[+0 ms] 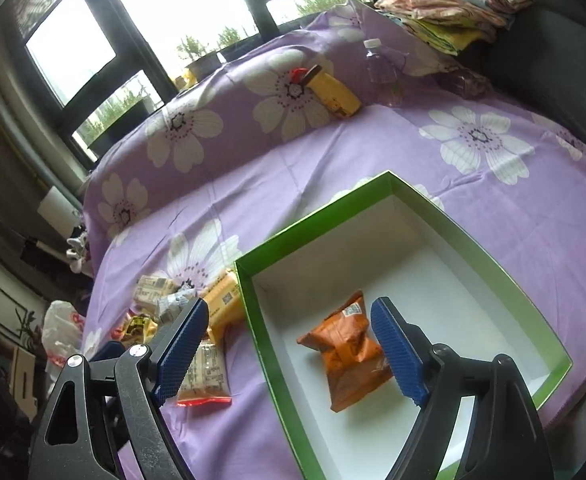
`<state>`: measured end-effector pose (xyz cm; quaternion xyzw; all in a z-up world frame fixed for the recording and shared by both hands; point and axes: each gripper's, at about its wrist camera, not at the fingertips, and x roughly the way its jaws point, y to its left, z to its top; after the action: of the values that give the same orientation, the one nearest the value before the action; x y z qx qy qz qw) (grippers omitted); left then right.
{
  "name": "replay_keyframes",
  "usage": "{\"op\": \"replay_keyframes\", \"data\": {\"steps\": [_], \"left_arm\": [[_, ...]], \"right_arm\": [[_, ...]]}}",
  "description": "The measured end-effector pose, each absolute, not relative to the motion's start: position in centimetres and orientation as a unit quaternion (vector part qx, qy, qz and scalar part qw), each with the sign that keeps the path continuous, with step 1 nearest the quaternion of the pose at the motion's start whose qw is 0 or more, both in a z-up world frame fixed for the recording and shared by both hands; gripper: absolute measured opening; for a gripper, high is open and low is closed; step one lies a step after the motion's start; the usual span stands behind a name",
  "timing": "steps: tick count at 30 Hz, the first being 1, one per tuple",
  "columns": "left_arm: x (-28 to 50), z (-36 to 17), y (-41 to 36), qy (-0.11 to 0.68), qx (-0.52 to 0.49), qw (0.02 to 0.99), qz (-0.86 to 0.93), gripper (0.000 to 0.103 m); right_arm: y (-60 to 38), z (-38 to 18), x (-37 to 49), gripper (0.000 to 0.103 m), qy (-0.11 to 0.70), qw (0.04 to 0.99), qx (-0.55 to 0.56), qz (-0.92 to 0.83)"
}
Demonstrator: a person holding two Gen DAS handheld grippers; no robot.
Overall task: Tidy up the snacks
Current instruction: 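Open the right gripper to drop the orange bag into the box, then move the right tool back over the white-and-red rectangular packet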
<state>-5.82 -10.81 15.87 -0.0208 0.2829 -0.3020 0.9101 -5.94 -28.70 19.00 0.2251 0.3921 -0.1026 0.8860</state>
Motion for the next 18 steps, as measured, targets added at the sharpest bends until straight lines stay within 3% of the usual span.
{"op": "replay_keyframes", "data": {"steps": [5, 12, 18], "left_arm": [[-5.3, 14.1, -5.4, 0.281, 0.002, 0.932, -0.231, 0.090], [-1.5, 8.1, -0.6, 0.368, -0.055, 0.908, -0.192, 0.090], [0.7, 5.7, 1.0, 0.425, -0.104, 0.884, -0.167, 0.089]], "right_arm": [[-25.7, 18.9, -4.6, 0.085, 0.396, 0.894, 0.184, -0.102], [-19.1, 16.9, -2.3, 0.087, 0.401, 0.908, 0.114, -0.037], [-15.5, 12.3, -0.2, 0.087, 0.465, 0.880, 0.097, 0.011]]}}
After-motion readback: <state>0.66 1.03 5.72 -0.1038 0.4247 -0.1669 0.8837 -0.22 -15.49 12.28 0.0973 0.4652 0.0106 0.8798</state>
